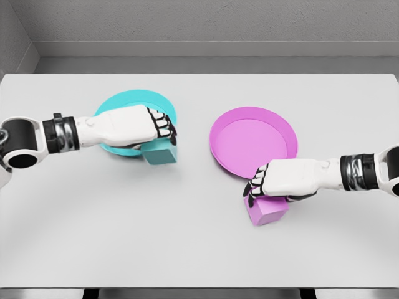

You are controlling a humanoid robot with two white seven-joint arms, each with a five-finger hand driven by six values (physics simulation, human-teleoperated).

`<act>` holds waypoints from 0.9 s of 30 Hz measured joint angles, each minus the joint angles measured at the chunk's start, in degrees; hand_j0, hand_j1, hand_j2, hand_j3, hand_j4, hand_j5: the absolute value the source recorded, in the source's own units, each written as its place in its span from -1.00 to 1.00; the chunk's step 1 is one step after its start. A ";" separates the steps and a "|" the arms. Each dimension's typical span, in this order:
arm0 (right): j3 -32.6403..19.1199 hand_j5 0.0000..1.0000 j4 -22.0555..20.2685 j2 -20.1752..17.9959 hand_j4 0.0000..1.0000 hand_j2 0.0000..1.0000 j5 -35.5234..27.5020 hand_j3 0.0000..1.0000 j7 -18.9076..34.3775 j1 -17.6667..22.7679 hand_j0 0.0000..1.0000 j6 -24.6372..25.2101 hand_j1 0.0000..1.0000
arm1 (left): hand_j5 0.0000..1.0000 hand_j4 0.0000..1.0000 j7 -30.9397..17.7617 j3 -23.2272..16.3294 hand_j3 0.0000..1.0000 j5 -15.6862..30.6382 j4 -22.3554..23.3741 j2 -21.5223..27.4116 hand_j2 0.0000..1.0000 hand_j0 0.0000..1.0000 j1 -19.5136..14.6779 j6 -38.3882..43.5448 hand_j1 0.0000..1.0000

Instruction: Place the blocks in the corresponding plates according to their colors

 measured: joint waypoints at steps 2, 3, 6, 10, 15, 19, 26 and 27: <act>-0.02 0.21 0.00 0.05 0.21 0.21 -0.04 0.21 0.00 0.00 0.21 0.00 0.21 | -0.05 -0.05 -0.07 1.55 -0.05 -0.17 2.09 -0.23 -0.05 -0.05 0.18 -0.01 -0.05; -0.03 0.21 0.00 0.07 0.21 0.21 -0.05 0.21 0.00 0.00 0.21 0.00 0.21 | -0.04 -0.04 -0.09 2.34 -0.04 -0.26 3.08 -0.32 -0.04 -0.04 0.18 -0.01 -0.04; -0.10 0.21 0.00 0.09 0.21 0.21 -0.38 0.21 -0.01 -1.05 0.21 -0.01 0.21 | -0.04 -0.04 -0.12 3.91 -0.04 -0.46 6.12 -0.68 -0.04 -0.04 -0.26 -0.01 -0.04; -0.15 0.21 0.00 0.55 0.21 0.21 -1.73 0.21 -0.01 -3.07 0.21 -0.02 0.21 | -0.02 -0.02 -0.20 5.63 -0.02 -0.76 10.90 -1.42 -0.02 -0.02 -0.53 -0.01 -0.02; -0.26 0.21 0.03 0.97 0.21 0.21 -3.14 0.21 0.00 -4.22 0.21 0.00 0.21 | 0.01 0.01 -0.74 6.31 0.01 -2.66 17.48 -4.31 0.01 0.01 -3.07 -0.03 0.01; -1.22 0.20 0.07 1.05 0.20 0.20 -3.37 0.20 -0.01 -4.13 0.20 -0.02 0.20 | 0.07 0.07 -0.96 6.33 0.07 -5.29 21.33 -7.15 0.07 0.07 -3.60 -0.04 0.07; -3.53 0.20 0.08 1.02 0.20 0.20 -3.41 0.20 -0.01 -4.13 0.20 -0.02 0.20 | 1.00 1.00 -1.06 6.02 1.00 -7.53 22.88 -8.90 1.00 1.00 -3.87 -0.01 1.00; -3.89 0.20 0.08 0.97 0.20 0.20 -3.42 0.20 -0.01 -4.04 0.20 -0.03 0.20 | 1.00 1.00 -1.06 6.00 1.00 -7.59 22.92 -8.95 1.00 1.00 -3.87 -0.01 1.00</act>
